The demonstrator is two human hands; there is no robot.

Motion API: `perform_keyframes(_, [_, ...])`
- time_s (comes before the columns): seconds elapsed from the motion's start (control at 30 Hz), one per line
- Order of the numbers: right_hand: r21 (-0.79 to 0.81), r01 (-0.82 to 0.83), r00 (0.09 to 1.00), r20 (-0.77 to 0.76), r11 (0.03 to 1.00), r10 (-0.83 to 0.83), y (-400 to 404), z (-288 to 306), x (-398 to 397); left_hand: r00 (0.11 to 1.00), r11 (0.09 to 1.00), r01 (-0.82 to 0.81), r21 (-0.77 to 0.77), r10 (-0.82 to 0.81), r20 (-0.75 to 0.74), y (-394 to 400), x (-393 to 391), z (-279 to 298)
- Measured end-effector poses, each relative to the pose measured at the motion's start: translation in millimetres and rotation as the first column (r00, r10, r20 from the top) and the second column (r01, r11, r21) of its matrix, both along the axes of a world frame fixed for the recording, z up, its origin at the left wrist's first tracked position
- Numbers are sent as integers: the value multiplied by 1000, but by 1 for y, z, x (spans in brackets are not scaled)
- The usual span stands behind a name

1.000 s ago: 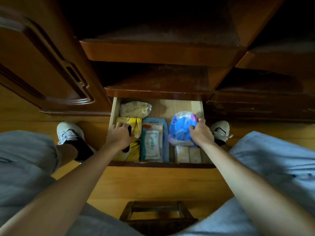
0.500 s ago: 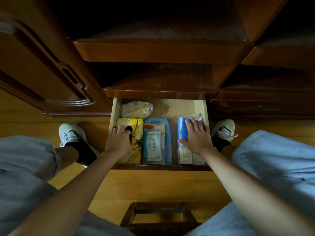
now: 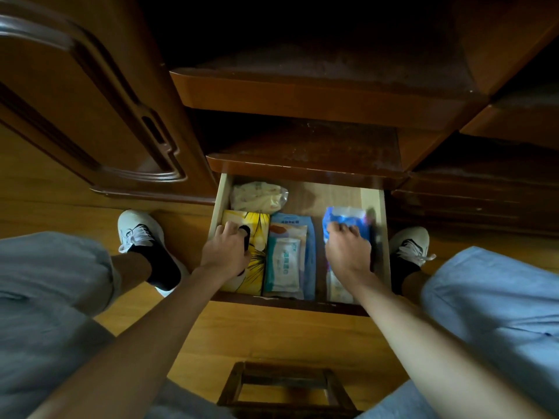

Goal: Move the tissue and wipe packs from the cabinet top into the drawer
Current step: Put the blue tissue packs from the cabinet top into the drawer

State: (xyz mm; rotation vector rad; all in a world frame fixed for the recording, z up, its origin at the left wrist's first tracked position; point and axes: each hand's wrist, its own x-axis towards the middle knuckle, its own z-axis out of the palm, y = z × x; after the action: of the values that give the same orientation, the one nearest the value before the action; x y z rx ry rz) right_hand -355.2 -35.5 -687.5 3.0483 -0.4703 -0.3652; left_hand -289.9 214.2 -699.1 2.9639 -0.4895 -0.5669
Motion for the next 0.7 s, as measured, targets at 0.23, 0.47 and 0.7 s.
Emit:
perform_keyframes(0.23, [38, -444, 885, 174, 895, 431, 57, 12, 75, 983, 953, -180, -245, 182, -16, 11, 12, 6])
perform_keyframes(0.47, [43, -630, 763, 222, 775, 607, 89, -20, 131, 957, 957, 76, -278, 8, 290, 26, 23, -2])
perform_keyframes(0.7, [540, -392, 900, 58, 745, 432, 71, -51, 152, 928, 963, 200, -181, -127, 349, 29, 64, -4])
